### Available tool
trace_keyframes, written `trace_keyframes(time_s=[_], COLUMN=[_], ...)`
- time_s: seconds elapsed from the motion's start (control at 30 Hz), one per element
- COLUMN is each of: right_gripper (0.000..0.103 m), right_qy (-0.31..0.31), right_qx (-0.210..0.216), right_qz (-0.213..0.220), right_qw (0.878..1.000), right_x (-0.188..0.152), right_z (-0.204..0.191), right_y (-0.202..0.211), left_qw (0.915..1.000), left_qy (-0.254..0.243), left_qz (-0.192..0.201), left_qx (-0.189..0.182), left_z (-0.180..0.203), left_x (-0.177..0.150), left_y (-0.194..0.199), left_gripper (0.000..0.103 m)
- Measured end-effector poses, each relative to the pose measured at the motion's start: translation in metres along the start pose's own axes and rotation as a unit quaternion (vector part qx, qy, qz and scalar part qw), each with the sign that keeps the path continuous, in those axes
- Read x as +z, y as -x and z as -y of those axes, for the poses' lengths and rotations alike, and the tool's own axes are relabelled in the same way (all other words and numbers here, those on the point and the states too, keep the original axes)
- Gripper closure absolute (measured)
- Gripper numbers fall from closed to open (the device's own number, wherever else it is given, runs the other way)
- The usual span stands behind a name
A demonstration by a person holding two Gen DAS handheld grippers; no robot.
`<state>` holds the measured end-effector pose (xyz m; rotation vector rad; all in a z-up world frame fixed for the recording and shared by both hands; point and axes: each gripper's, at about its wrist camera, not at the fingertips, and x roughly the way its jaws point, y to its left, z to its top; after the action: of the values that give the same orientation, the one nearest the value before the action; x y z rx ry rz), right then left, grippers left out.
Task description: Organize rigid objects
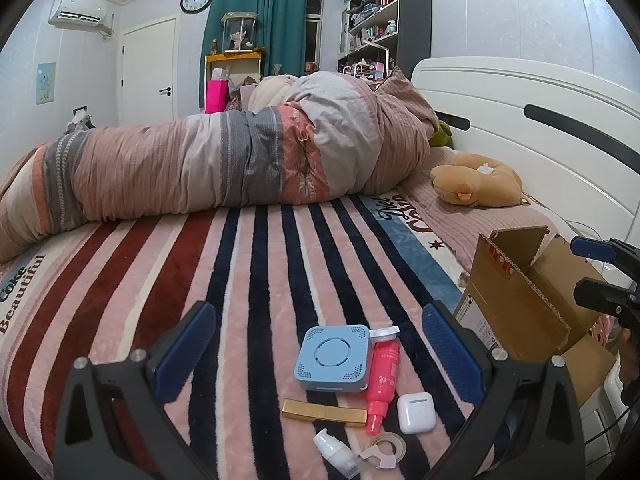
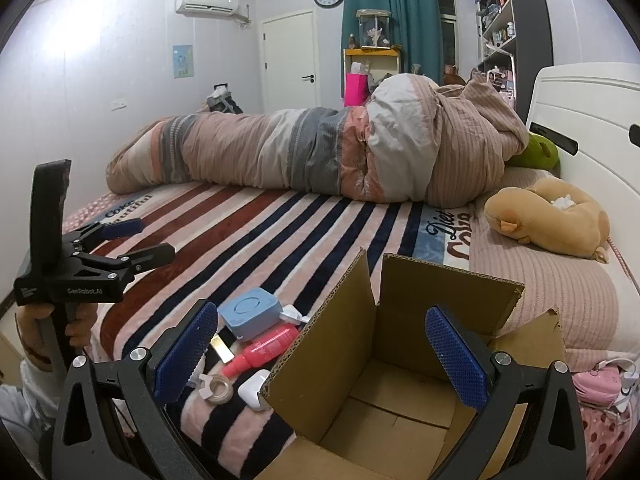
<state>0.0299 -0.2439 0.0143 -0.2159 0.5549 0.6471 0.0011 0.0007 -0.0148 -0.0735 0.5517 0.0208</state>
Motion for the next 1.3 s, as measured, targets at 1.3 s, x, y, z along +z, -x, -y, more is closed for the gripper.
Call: trace_keyframes(time_s=[1.3], right_gripper=[0.014], right_qy=[0.053], right_qx=[0.072], right_qz=[-0.103], right_qw=[0.991], right_x=[0.024], right_z=[-0.099], right_y=[-0.086], left_qw=[0.9998], left_qy=[0.018], left_qz=[-0.007], left_qx=[0.008], left_z=[-0.092], left_x=[-0.028], left_y=[0.012], left_gripper=[0.0])
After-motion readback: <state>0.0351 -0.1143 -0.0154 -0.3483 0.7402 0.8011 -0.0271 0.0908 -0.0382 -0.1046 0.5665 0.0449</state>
